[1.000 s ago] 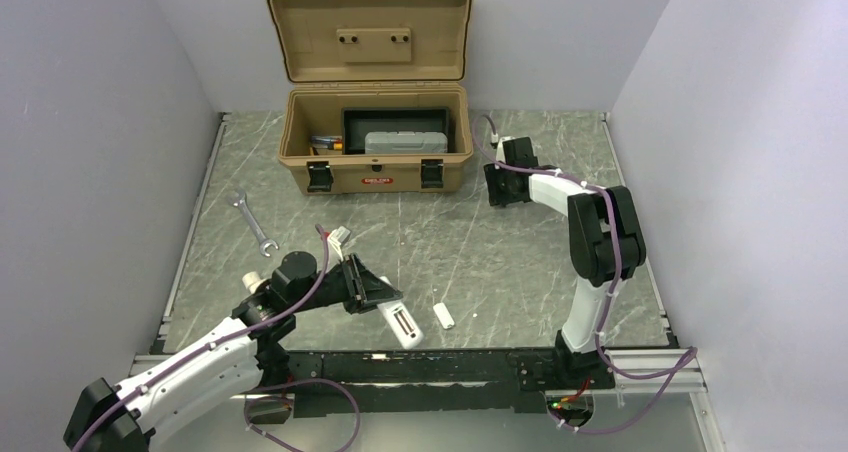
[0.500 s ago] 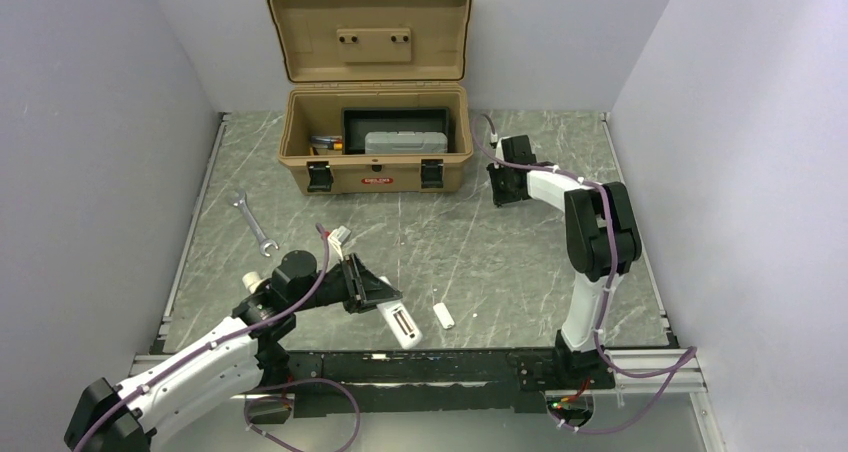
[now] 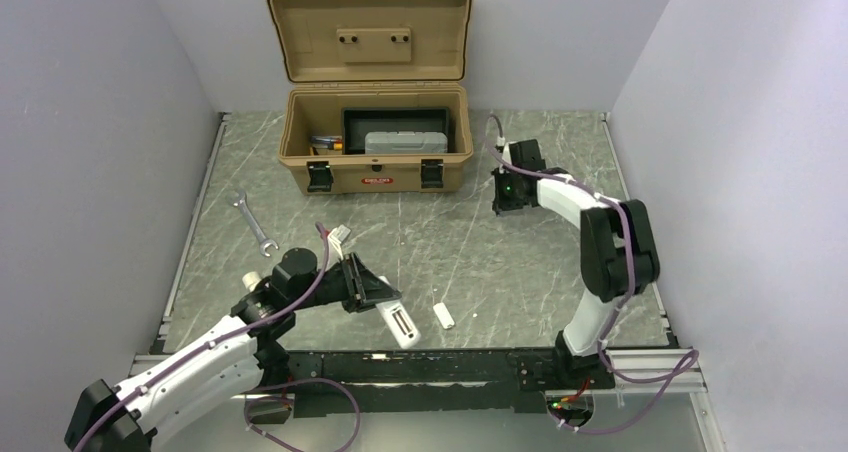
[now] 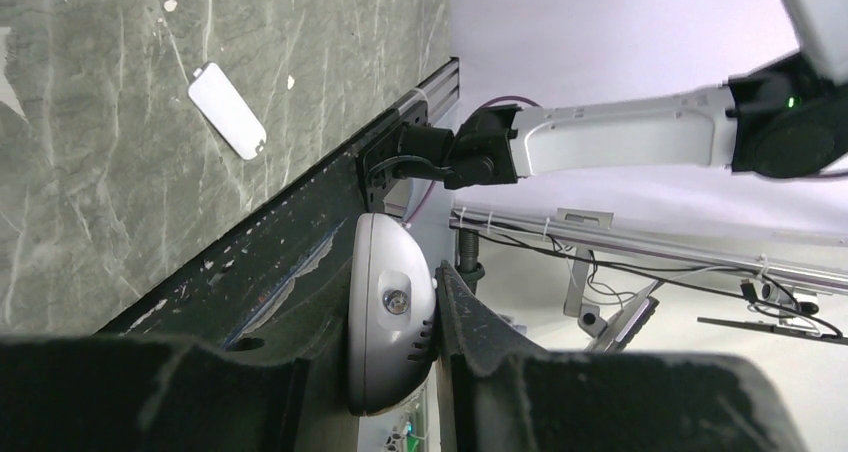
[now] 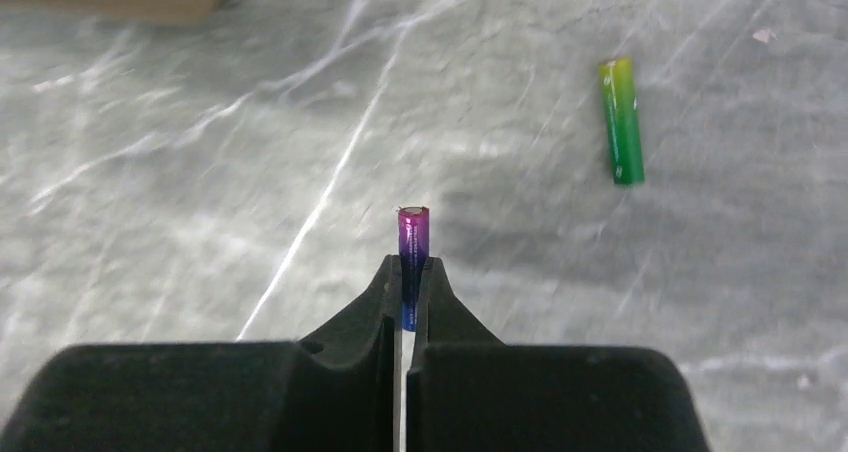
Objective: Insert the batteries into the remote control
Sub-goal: Pick up the battery from the center of the board, then load the battery into the remote control.
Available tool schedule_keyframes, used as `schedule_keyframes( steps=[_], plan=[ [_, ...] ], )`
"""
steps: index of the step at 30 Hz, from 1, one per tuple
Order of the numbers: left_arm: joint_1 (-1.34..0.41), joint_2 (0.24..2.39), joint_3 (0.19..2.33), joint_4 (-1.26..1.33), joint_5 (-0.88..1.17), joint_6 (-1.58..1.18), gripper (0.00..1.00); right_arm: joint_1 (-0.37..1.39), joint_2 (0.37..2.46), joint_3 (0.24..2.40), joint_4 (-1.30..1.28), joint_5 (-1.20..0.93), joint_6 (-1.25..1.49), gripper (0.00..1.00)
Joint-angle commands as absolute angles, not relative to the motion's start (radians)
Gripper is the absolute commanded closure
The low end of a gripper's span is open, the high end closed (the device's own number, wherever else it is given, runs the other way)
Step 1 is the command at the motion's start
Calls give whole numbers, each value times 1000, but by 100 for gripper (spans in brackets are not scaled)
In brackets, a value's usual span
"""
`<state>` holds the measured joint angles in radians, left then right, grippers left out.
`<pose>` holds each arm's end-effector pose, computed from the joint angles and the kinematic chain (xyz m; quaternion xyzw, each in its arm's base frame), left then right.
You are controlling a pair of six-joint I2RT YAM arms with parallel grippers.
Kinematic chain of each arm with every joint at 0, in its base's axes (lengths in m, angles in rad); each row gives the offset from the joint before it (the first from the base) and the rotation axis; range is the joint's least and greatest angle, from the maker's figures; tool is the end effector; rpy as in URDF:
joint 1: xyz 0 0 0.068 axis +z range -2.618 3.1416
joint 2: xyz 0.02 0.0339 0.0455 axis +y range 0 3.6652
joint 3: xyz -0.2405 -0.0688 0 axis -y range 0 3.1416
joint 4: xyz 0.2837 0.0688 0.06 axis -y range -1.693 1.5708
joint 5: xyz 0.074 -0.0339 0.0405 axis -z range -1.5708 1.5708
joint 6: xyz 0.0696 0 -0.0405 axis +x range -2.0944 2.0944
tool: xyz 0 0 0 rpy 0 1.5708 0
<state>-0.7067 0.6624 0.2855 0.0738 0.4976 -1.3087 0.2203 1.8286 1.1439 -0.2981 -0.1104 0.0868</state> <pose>0.1649 -0.1845 0.1724 -0.0923 0.7891 -0.5913 0.1386 0.4067 0.0989 0.0940 -0.0797 0.9524 0.0964 0.2779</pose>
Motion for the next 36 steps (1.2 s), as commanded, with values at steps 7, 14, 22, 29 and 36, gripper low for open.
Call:
schedule_keyframes(
  steps=[7,14,22,29,36],
  plan=[
    [-663,644,404,-33,471,-1218,100,321,1232,994,-398,-204,127,100],
    [-636,635,432,-46,463,-1212,100,732,903,968,-415,-165,236,100],
    [-633,608,471,-39,458,-1199,100,939,788,875,-221,-423,337,100],
    [-633,607,520,-29,478,-1175,100,1010,820,865,-8,-677,430,100],
    [-633,600,505,46,489,-1183,100,1023,839,827,159,-842,473,100]
  ],
)
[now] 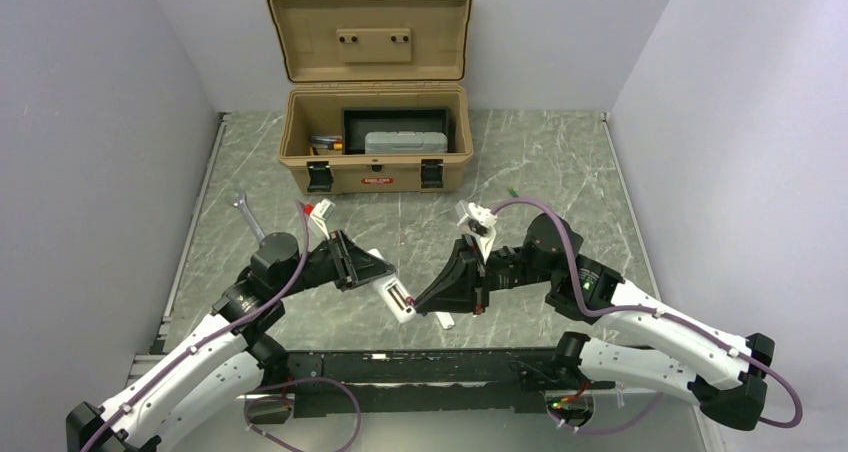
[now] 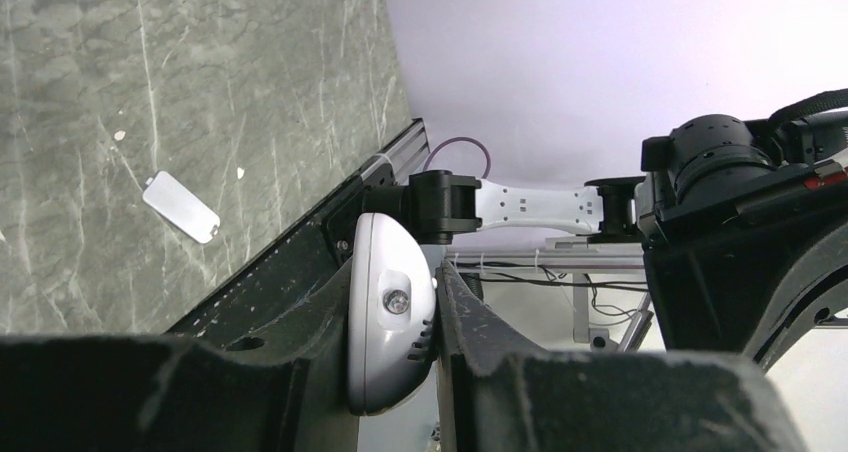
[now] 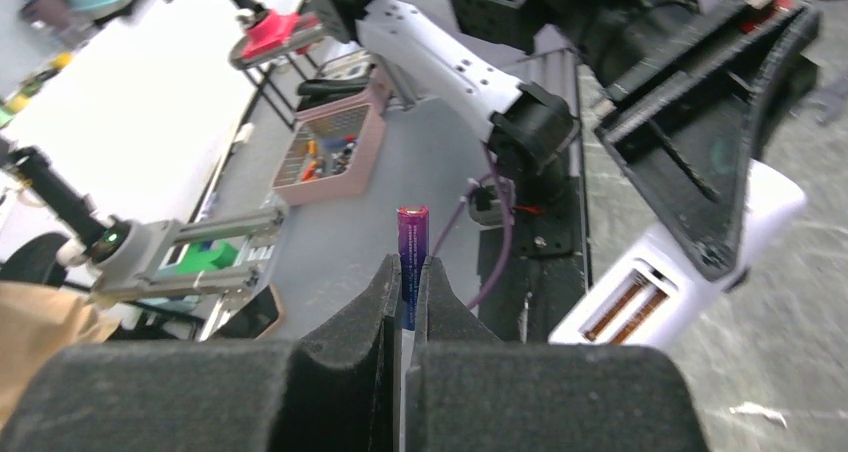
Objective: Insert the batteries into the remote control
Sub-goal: Load the battery into the remote control.
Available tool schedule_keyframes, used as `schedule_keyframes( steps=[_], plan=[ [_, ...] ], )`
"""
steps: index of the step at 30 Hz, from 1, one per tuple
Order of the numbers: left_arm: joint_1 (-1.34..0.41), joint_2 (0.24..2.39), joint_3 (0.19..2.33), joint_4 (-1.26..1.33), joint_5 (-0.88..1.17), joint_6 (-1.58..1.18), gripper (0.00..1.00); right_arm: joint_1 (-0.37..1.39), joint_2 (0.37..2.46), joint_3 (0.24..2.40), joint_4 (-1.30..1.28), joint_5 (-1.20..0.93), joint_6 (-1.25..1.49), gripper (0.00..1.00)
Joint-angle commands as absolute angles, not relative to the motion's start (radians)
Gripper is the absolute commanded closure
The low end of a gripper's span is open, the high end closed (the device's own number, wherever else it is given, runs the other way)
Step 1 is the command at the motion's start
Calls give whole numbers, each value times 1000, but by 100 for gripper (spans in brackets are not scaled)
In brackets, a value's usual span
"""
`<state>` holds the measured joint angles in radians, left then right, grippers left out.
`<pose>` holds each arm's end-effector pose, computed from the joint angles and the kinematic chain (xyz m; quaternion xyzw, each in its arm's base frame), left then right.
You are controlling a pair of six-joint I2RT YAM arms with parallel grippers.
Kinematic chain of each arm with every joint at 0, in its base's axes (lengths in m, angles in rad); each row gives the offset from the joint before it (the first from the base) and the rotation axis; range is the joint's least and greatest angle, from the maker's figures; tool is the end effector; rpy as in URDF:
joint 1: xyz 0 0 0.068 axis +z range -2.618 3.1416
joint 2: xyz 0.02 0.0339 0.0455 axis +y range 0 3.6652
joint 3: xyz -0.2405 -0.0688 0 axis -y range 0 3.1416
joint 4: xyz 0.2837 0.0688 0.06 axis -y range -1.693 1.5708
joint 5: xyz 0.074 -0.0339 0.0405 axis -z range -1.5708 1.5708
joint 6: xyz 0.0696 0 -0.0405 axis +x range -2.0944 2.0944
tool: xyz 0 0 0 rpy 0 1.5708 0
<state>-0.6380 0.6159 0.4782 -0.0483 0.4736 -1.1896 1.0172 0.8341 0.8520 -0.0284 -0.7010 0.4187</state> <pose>0.1791 -0.1723 0.2478 -0.0597 0.7607 -0.6017 0.2360 0.1028 0.2517 0.3554 -0.4276 0.5667 0.6184 0.3370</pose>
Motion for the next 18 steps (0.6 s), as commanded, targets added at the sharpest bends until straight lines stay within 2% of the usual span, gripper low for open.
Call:
schedule_keyframes(
  steps=[1,6,13,18],
  plan=[
    [-633,599,501,58,491,-1186,100,1023,844,822,184,-857,485,100],
    [-633,604,497,68,501,-1189,100,1027,867,799,235,-849,516,100],
    [-633,600,496,60,505,-1186,100,1037,819,770,214,-779,413,100],
    [-634,596,490,52,497,-1180,100,1036,781,718,249,-805,341,100]
  ],
)
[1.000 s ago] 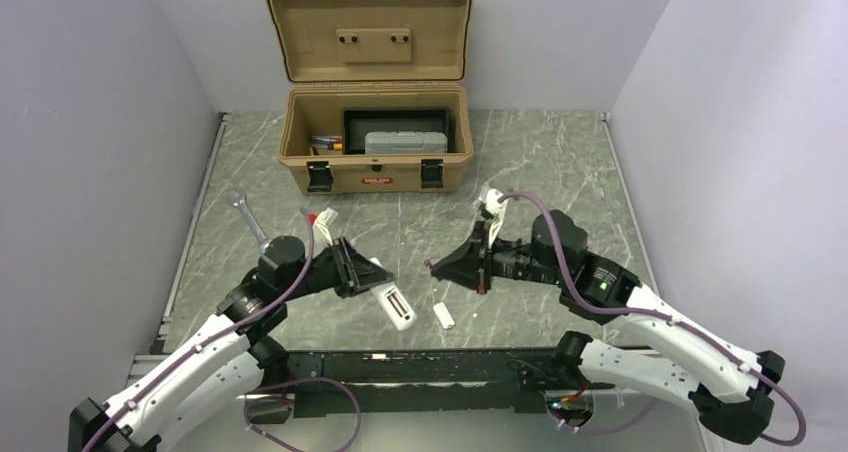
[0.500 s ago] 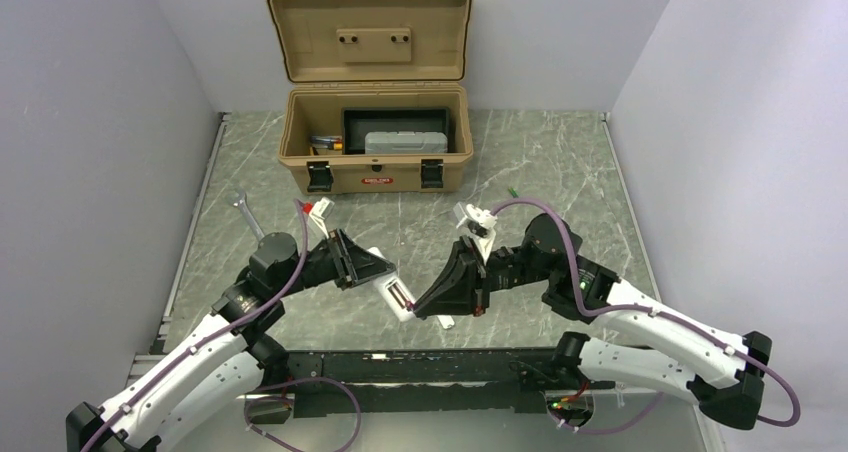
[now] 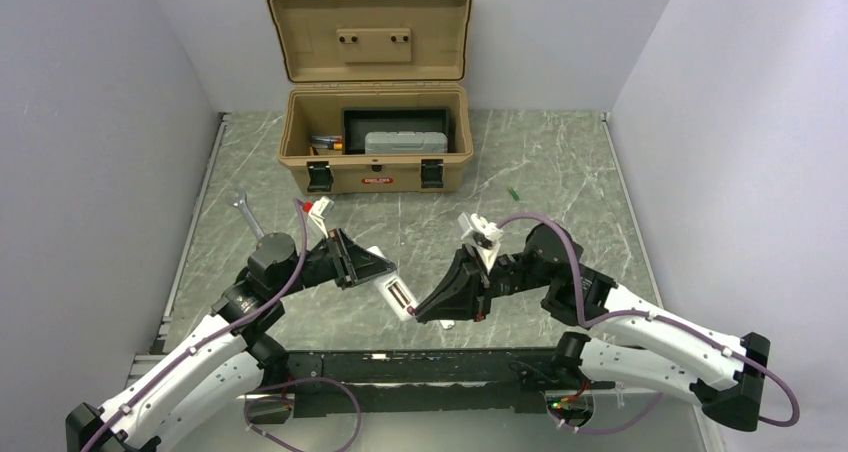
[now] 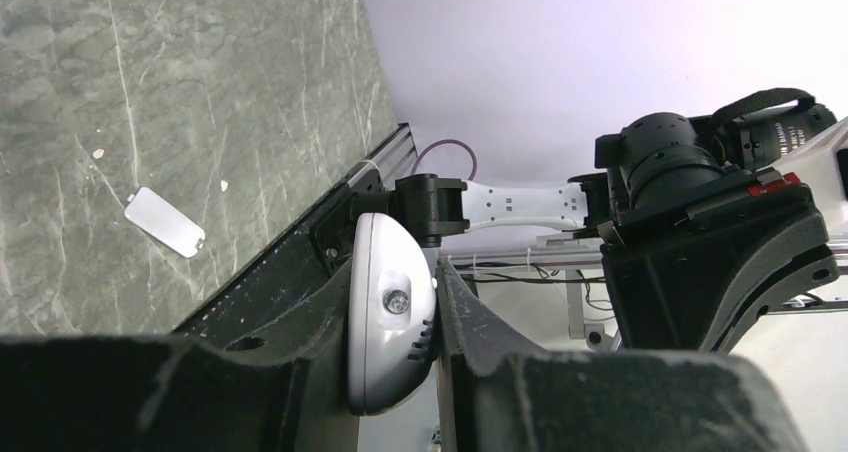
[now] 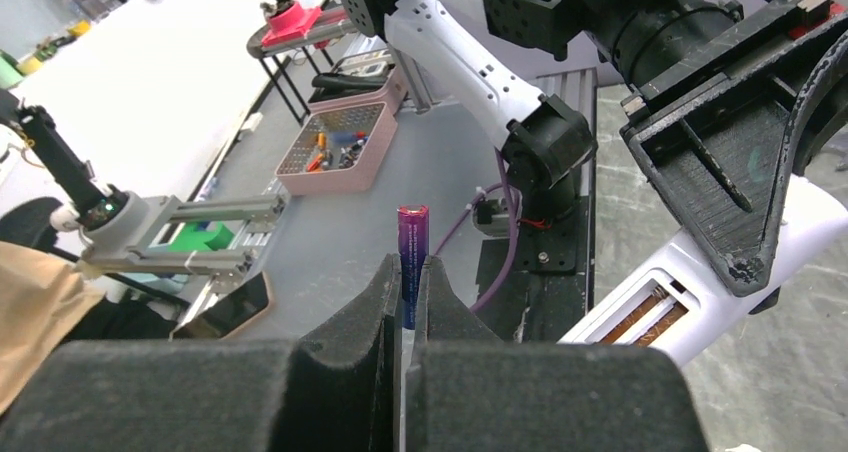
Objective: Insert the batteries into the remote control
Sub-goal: Load the battery into the remote control.
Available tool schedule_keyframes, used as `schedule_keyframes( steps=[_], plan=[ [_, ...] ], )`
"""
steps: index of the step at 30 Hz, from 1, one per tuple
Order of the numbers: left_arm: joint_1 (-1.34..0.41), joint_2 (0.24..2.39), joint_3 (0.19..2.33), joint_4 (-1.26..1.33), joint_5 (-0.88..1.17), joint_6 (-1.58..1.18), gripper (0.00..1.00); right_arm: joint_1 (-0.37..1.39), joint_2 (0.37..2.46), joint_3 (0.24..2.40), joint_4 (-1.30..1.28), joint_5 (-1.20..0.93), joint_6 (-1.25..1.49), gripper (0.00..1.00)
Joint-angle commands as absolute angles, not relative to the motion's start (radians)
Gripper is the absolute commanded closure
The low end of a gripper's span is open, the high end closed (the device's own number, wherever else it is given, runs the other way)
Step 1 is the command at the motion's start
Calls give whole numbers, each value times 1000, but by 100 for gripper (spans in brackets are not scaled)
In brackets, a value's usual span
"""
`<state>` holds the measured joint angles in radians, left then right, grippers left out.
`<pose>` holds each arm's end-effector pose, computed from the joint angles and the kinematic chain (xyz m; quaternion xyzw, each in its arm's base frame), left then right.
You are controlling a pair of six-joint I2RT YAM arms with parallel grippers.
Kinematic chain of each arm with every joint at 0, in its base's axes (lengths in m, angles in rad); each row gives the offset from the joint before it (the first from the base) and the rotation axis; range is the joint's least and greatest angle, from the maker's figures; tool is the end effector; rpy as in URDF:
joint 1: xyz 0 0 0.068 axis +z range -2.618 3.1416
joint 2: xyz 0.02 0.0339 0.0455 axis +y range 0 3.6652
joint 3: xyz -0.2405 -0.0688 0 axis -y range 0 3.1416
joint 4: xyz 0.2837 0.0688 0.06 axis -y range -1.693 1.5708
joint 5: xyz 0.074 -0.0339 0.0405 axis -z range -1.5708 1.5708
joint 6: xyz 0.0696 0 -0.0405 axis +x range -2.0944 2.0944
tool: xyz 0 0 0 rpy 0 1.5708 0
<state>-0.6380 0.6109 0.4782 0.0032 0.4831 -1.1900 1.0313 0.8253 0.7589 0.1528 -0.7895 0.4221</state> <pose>0.1789 -0.1729 0.2559 -0.0469 0.7450 -0.6172 0.2489 0.0945 0.2540 0.3419 -0.4575 0.5102 0.6463 0.3357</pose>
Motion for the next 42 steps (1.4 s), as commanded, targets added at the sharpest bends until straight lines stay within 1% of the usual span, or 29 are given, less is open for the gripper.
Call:
schedule_keyframes(
  steps=[1,5,8,18,25,27,29,35,40,42],
  plan=[
    [-632,597,488,55,497,-1180,100,1036,773,704,266,-805,329,100],
    [-633,606,471,81,497,-1194,100,1037,748,670,297,-822,259,100],
    [-633,611,469,87,497,-1196,100,1037,743,681,244,-846,165,100],
    [-632,625,463,89,495,-1193,100,1037,710,766,-64,-827,-243,100],
    [-633,618,463,81,490,-1178,100,1036,712,850,-241,-744,-389,100],
    [-633,614,457,100,489,-1159,100,1037,713,863,-265,-722,-394,100],
    [-633,604,431,162,489,-1146,100,1037,704,844,-235,-696,-363,100],
    [-632,563,290,540,541,-1127,100,1036,666,791,-148,-612,-224,100],
    [-634,543,231,716,585,-1092,100,1036,621,761,-122,-534,-154,100],
    [-633,537,223,748,599,-1068,100,1037,608,755,-121,-502,-136,100]
  ],
)
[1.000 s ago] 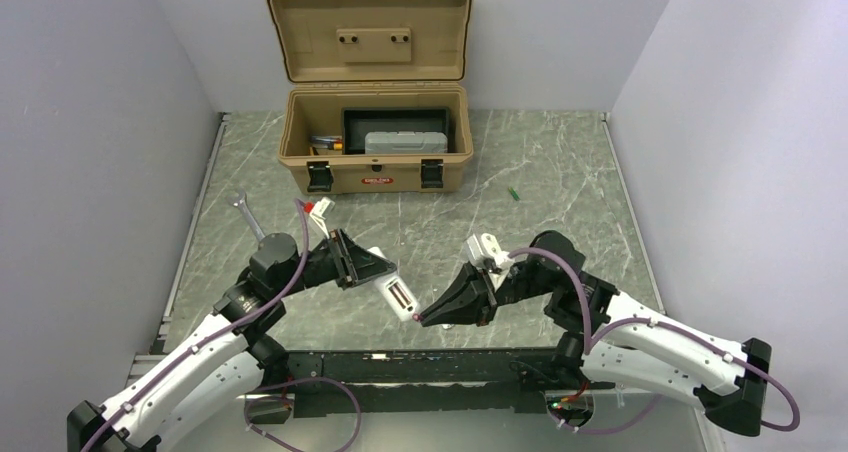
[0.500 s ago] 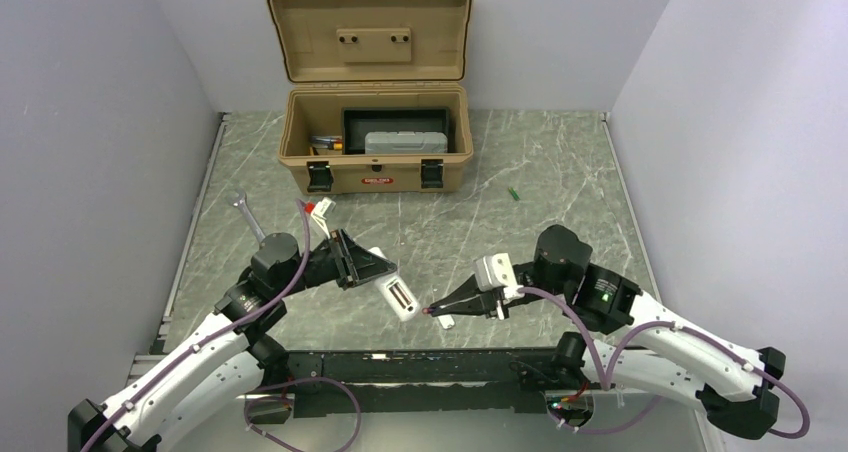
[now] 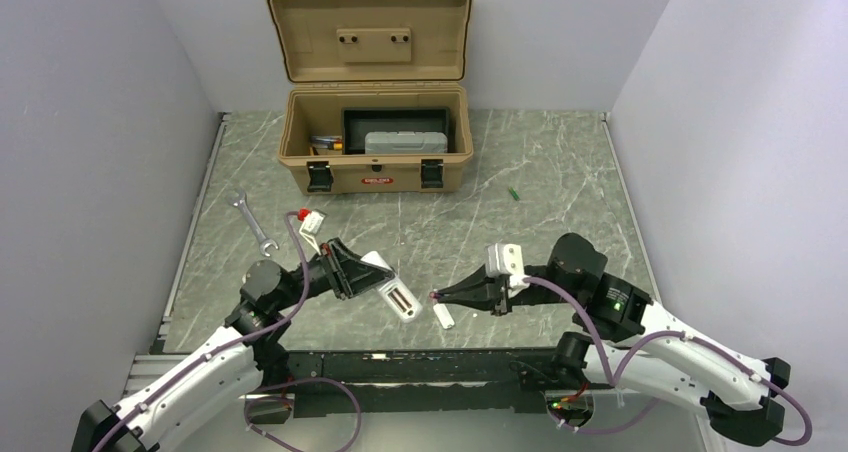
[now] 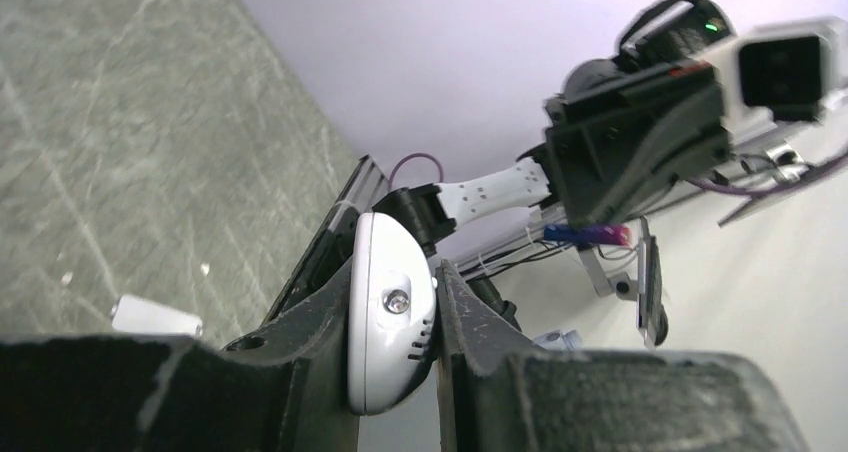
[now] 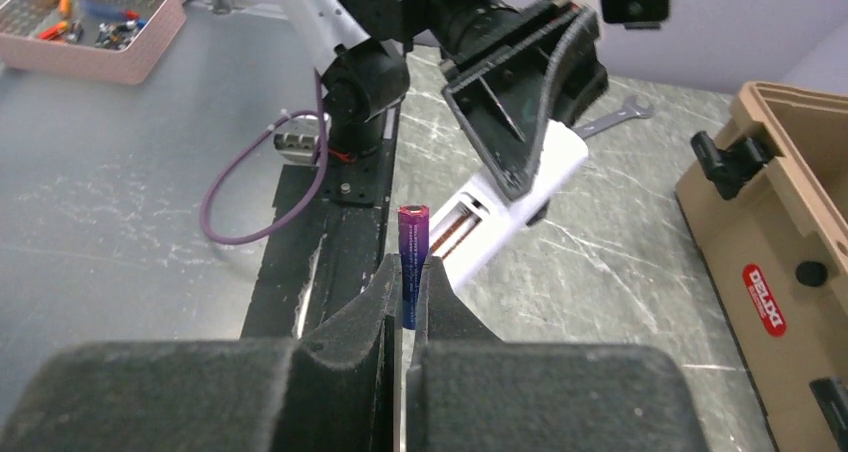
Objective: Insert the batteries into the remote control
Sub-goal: Load the battery into the remote control.
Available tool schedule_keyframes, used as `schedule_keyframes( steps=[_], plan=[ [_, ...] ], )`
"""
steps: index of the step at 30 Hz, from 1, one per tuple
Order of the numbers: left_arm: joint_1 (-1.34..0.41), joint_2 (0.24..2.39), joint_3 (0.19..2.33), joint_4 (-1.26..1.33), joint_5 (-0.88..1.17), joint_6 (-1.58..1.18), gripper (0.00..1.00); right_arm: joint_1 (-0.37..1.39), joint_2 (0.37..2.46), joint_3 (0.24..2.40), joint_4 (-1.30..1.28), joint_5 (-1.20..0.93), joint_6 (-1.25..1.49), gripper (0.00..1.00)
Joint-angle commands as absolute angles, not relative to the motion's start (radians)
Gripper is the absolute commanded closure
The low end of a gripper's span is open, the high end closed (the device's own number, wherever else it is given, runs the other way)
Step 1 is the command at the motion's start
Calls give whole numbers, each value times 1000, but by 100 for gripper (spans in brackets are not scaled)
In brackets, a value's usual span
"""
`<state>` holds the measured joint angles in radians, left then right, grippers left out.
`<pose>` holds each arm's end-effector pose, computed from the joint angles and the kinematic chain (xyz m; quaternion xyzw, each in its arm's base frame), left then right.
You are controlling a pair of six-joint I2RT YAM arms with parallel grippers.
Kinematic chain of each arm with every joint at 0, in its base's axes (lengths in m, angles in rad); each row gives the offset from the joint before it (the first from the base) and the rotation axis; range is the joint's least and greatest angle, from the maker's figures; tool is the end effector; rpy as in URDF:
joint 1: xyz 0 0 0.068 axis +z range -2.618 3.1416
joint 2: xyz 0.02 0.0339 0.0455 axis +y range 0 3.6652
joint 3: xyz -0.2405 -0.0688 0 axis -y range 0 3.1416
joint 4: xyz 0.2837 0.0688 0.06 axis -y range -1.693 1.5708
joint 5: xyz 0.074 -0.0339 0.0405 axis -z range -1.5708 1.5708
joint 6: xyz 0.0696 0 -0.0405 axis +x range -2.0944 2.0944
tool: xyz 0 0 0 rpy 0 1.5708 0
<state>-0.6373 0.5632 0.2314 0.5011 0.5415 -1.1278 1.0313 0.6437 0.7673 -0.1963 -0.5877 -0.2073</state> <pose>0.1684 -0.1693 0.2287 0.0475 0.6523 -0.6784 0.3346 0.0868 0.2200 0.3428 -0.5675 0.4563 0.4554 0.5123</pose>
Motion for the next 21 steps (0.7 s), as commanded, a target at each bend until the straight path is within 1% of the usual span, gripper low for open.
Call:
schedule_keyframes(
  steps=[1,5,9,14,21],
  plan=[
    [-633,534,225,753,607,-1053,100,1038,603,753,-122,-481,-126,100],
    [-634,513,244,736,632,-982,100,1036,592,738,-98,-431,-72,100],
    [-634,464,272,658,637,-900,100,1037,584,730,-68,-394,-18,100],
    [-633,422,307,557,639,-818,100,1037,590,724,-67,-377,-3,100],
    [-635,368,326,468,606,-771,100,1037,604,724,-92,-357,-3,100]
  ],
)
